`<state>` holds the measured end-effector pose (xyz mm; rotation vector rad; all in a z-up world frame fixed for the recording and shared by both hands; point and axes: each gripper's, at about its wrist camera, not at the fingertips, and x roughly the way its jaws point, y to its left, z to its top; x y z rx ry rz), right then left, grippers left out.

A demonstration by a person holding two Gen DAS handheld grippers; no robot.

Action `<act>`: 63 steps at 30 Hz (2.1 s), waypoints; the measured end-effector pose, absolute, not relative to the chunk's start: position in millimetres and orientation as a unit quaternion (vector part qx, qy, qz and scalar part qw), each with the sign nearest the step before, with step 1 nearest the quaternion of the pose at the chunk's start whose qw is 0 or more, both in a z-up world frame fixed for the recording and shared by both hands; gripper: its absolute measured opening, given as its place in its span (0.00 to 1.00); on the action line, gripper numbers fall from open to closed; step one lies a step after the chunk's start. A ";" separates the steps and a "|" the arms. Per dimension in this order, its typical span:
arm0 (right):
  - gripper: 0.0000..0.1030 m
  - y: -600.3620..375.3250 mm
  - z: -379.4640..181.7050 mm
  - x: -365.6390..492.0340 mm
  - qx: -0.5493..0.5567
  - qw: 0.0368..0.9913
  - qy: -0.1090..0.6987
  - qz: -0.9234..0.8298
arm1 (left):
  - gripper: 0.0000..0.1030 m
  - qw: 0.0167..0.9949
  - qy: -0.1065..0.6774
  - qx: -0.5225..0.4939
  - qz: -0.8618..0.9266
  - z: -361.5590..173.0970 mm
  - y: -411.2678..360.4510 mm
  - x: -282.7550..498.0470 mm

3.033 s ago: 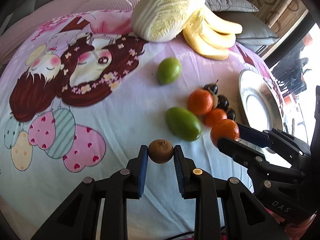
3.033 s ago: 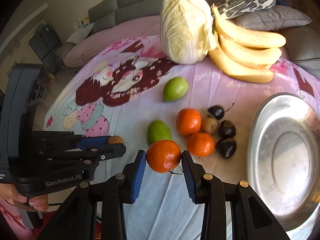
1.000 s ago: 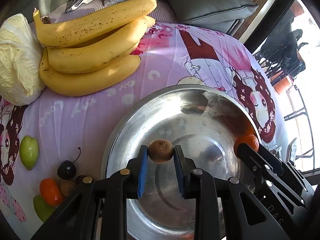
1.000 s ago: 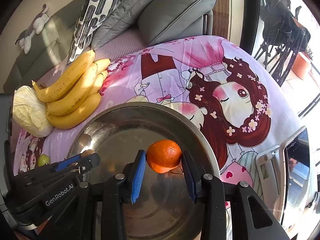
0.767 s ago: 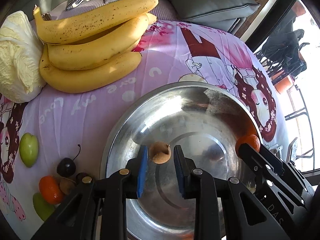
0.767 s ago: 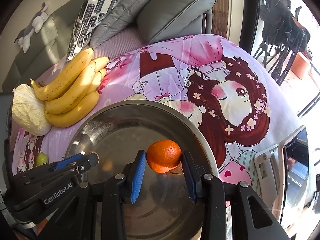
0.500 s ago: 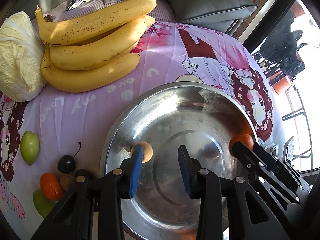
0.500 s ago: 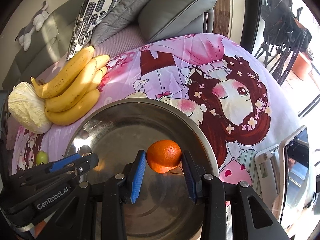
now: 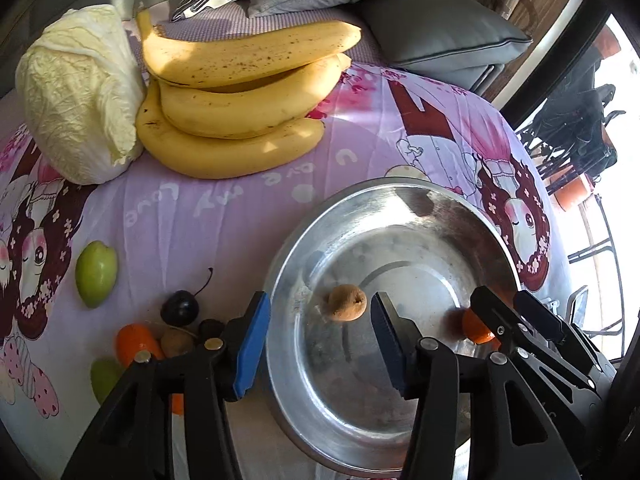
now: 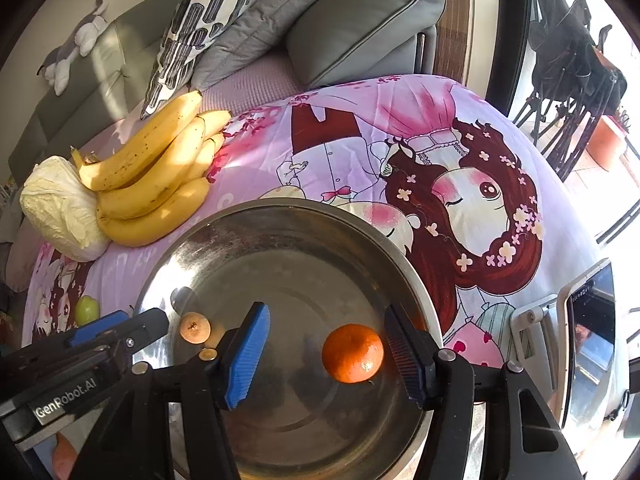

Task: Organize fruits
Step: 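Withdraw both open tools from the bowl toward the remaining fruit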

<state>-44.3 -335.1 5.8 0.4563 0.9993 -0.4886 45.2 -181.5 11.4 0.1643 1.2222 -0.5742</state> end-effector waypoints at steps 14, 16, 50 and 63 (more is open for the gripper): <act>0.74 -315.6 9.6 -49.4 0.200 0.833 0.468 -0.215 | 0.69 0.799 0.565 0.053 -0.198 4.6 -121.6 42.5; 0.74 -313.3 9.3 -50.8 0.199 0.833 0.469 -0.215 | 0.69 0.802 0.564 0.051 -0.192 4.5 -114.8 41.8; 1.00 -289.4 4.0 -42.7 0.207 0.843 0.468 -0.165 | 0.89 0.818 0.553 0.033 -0.155 6.0 -91.2 45.8; 1.00 -268.5 0.1 -33.4 0.200 0.841 0.476 -0.159 | 0.89 0.821 0.546 0.038 -0.162 9.6 -87.2 47.6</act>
